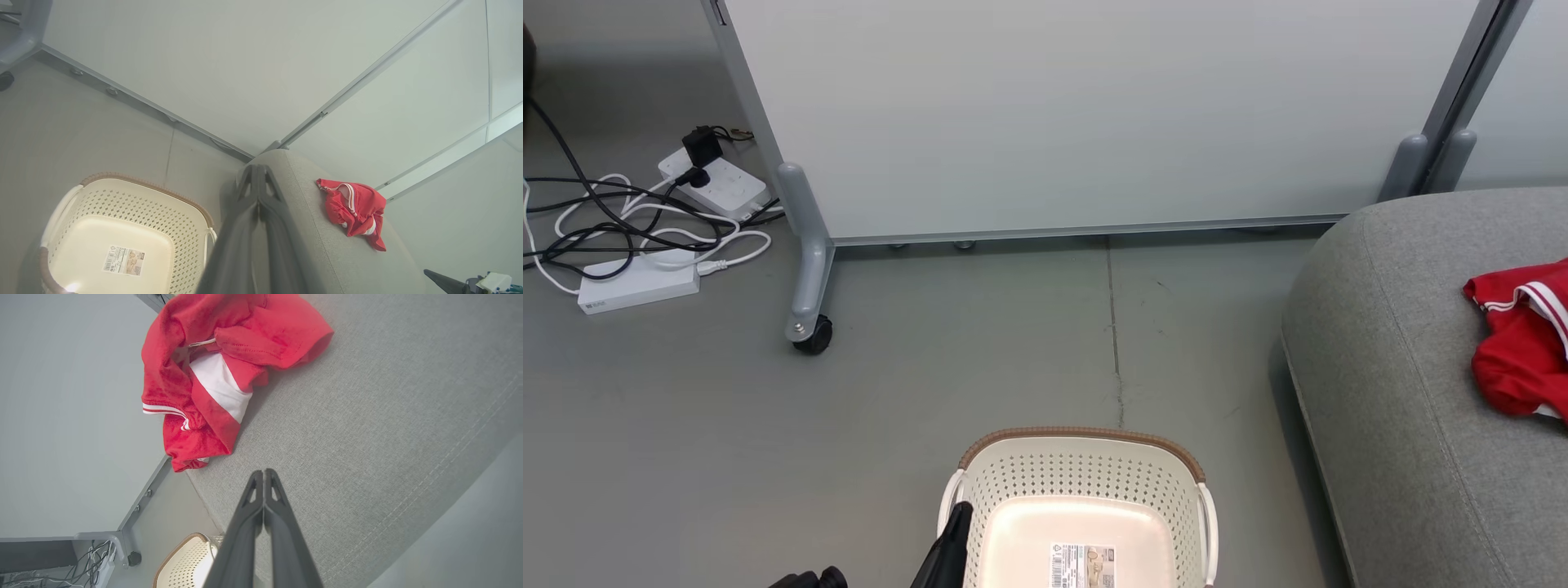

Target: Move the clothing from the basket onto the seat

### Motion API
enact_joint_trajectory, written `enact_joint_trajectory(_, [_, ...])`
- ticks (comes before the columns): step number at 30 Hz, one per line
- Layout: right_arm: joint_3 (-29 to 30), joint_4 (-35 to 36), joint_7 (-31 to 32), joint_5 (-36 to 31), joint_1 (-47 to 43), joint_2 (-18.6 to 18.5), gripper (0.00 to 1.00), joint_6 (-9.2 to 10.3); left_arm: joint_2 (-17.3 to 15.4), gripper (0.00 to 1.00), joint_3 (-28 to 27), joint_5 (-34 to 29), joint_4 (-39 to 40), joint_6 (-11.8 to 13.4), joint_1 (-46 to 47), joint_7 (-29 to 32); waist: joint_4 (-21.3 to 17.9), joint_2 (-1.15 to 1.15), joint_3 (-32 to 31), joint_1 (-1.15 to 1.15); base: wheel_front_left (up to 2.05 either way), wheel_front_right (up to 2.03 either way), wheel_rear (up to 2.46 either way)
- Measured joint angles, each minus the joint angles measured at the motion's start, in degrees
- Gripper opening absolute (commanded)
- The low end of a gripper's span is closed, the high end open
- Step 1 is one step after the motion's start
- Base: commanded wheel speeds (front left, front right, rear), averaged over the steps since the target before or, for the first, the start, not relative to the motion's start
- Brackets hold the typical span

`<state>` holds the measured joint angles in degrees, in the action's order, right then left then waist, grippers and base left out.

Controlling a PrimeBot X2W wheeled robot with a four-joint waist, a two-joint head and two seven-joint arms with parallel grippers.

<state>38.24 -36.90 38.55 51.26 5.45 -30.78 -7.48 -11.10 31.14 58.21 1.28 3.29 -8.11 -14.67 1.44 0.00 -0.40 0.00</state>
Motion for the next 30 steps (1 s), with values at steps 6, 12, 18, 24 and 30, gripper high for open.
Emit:
enact_joint_trajectory(6, [3.81,-3.50,4.13,3.89,1.05,-2.88,0.00,0.00,0.92,0.00,0.84,2.71,0.82,-0.86,-0.88,-0.01,0.08,0.00,0.21,0.00,0.00,0.00,0.00])
enact_joint_trajectory(12, [7.44,-6.75,8.01,7.56,1.92,-5.66,0.00,0.00,1.64,0.00,1.52,5.24,1.69,-1.81,-1.26,-0.05,0.15,0.00,0.42,0.00,0.00,0.00,0.00])
enact_joint_trajectory(18, [10.87,-9.88,11.70,11.04,2.78,-8.26,0.00,0.00,2.46,0.00,2.23,7.39,2.44,-2.70,-2.07,-0.05,0.23,0.00,0.64,0.00,0.00,0.00,0.00])
enact_joint_trajectory(24, [14.14,-12.70,15.16,14.37,3.52,-10.79,0.00,0.00,3.10,0.00,2.93,9.70,3.23,-3.32,-2.32,-0.07,0.31,0.00,0.85,0.00,0.00,0.00,0.00])
enact_joint_trajectory(30, [17.23,-15.46,18.49,17.48,4.55,-13.21,0.00,0.00,3.80,0.00,3.50,11.87,3.90,-4.01,-3.16,-0.07,0.38,0.00,1.06,0.00,0.00,0.00,0.00])
